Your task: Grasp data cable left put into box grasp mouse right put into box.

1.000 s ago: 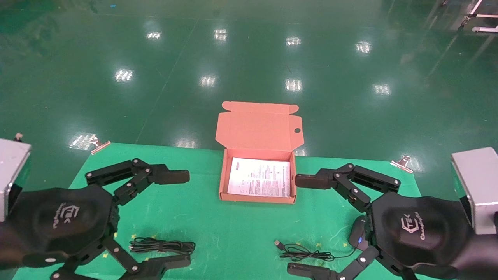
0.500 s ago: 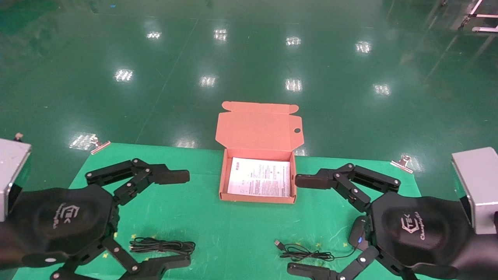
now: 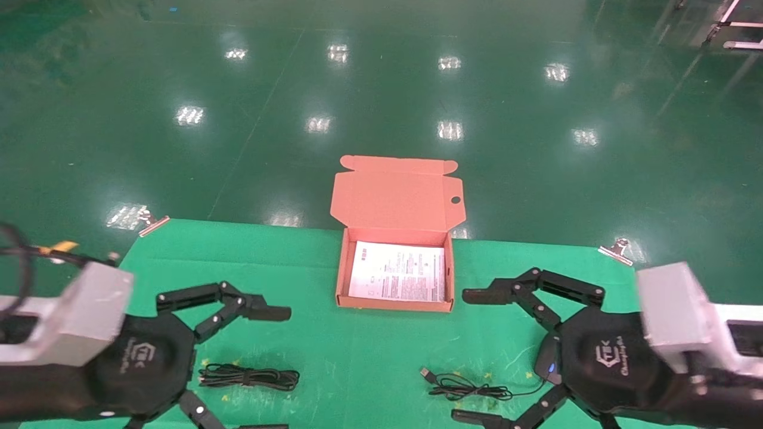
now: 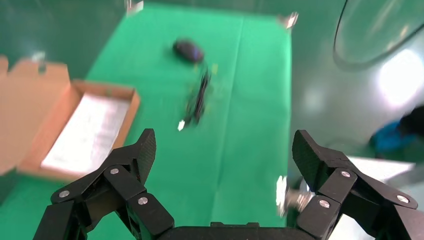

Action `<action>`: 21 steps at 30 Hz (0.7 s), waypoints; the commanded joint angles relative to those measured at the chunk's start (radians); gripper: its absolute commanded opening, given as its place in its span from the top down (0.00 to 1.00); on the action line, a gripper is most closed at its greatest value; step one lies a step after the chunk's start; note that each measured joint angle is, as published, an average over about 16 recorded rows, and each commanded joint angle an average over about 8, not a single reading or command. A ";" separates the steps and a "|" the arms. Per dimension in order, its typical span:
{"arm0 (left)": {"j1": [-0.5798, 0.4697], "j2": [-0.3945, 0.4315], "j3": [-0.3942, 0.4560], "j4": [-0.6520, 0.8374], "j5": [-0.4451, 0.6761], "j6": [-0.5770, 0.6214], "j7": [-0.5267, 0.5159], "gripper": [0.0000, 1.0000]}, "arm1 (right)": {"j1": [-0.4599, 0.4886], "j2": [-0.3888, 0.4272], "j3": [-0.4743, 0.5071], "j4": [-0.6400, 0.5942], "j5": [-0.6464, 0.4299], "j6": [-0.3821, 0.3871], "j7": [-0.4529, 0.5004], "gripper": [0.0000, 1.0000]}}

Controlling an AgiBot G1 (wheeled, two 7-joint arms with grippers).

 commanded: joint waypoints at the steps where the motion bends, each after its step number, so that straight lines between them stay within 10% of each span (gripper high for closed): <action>1: -0.030 0.005 0.026 -0.001 0.056 0.006 -0.008 0.00 | 0.036 -0.007 -0.020 0.007 -0.064 -0.009 -0.022 0.00; 21: -0.238 0.191 0.348 -0.010 0.646 -0.026 0.013 0.00 | 0.255 -0.196 -0.307 0.016 -0.657 -0.006 -0.276 0.00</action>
